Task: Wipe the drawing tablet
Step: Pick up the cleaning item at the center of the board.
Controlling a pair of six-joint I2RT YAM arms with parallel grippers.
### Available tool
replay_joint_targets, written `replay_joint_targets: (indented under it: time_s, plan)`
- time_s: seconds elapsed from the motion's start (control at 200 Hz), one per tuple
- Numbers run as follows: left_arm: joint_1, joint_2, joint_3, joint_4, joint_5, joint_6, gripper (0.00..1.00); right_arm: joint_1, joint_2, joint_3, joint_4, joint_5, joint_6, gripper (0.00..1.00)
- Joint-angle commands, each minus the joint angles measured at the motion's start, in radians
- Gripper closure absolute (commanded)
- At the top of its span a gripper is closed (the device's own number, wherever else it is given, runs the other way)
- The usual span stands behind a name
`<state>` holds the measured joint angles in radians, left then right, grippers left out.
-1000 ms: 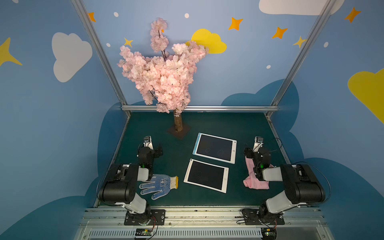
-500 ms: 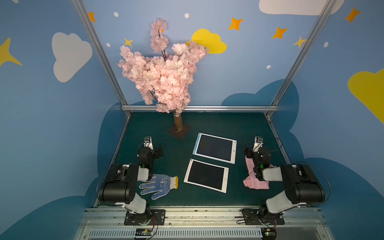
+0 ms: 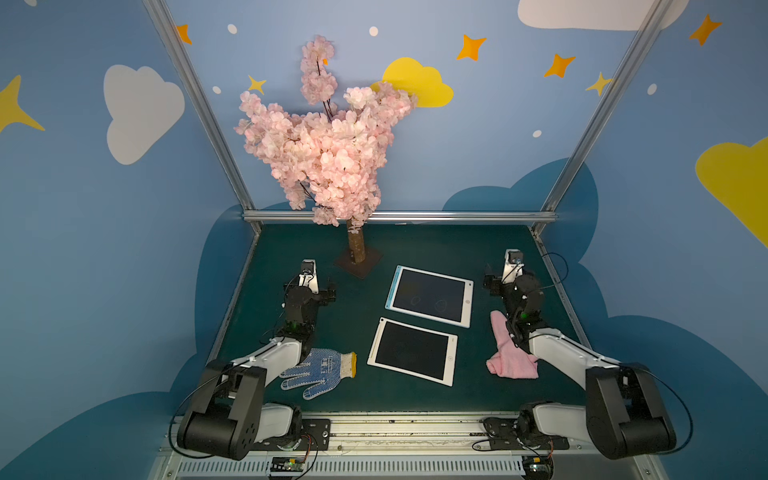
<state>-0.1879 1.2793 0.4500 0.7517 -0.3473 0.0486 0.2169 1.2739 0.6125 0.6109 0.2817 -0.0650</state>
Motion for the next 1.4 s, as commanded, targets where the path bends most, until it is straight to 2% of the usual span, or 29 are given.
replay_joint_targets:
  time_s: [0.0,0.09,0.155,0.19,0.255,0.29,0.32,0.35,0.375,0.44,0.486,0.596,0.786,0.901,1.071,1.216,1.301,1.392]
  plan:
    - [-0.044,-0.070,0.074,-0.069,-0.085,0.013,0.00,0.035,-0.053,0.177,-0.204,0.043,-0.022,0.07]
    - [-0.076,-0.120,0.150,-0.098,-0.112,0.000,0.00,0.080,-0.098,0.338,-0.332,0.045,-0.013,0.07]
    - [-0.100,-0.144,0.233,-0.191,-0.116,-0.074,0.00,0.103,-0.126,0.465,-0.456,0.037,0.078,0.07]
    - [-0.106,-0.147,0.292,-0.291,-0.125,-0.180,0.00,0.107,-0.133,0.538,-0.565,-0.015,0.130,0.07]
    - [-0.105,-0.152,0.433,-0.684,-0.104,-0.423,0.00,0.106,-0.126,0.644,-0.756,-0.127,0.209,0.07]
    - [-0.098,-0.152,0.499,-0.856,-0.070,-0.543,0.00,0.104,-0.125,0.655,-0.816,-0.140,0.276,0.07]
    - [-0.083,-0.156,0.526,-0.939,-0.033,-0.636,0.00,0.099,-0.133,0.636,-0.838,-0.112,0.402,0.07]
    - [-0.061,-0.164,0.510,-0.946,-0.002,-0.732,0.00,0.083,-0.150,0.604,-0.880,-0.070,0.545,0.07]
    - [-0.038,-0.174,0.475,-0.923,0.031,-0.802,0.00,0.057,-0.171,0.569,-0.893,-0.090,0.618,0.07]
    - [0.043,-0.196,0.376,-0.801,0.202,-0.923,0.00,-0.026,-0.227,0.465,-0.804,-0.278,0.671,0.07]
    - [0.063,-0.183,0.364,-0.816,0.257,-0.966,0.00,-0.049,-0.235,0.456,-0.816,-0.326,0.687,0.07]
    - [0.036,-0.133,0.464,-1.033,0.247,-0.952,0.00,-0.042,-0.168,0.580,-1.006,-0.398,0.616,0.07]
    - [-0.073,-0.168,0.453,-1.124,0.202,-0.897,0.00,0.050,-0.107,0.673,-1.239,-0.204,0.574,0.07]
    - [-0.181,-0.169,0.469,-1.196,0.192,-0.843,0.00,0.106,-0.072,0.711,-1.347,-0.159,0.549,0.07]
    - [-0.327,-0.164,0.468,-1.262,0.216,-0.805,0.02,0.182,-0.082,0.687,-1.431,-0.167,0.594,0.07]
    - [-0.404,-0.132,0.495,-1.287,0.238,-0.785,0.04,0.196,-0.136,0.615,-1.467,-0.185,0.659,0.09]
    - [-0.432,-0.097,0.516,-1.282,0.252,-0.779,0.04,0.174,-0.165,0.559,-1.504,-0.185,0.707,0.10]
    - [-0.446,-0.054,0.531,-1.258,0.271,-0.773,0.04,0.094,-0.187,0.477,-1.522,-0.240,0.773,0.10]
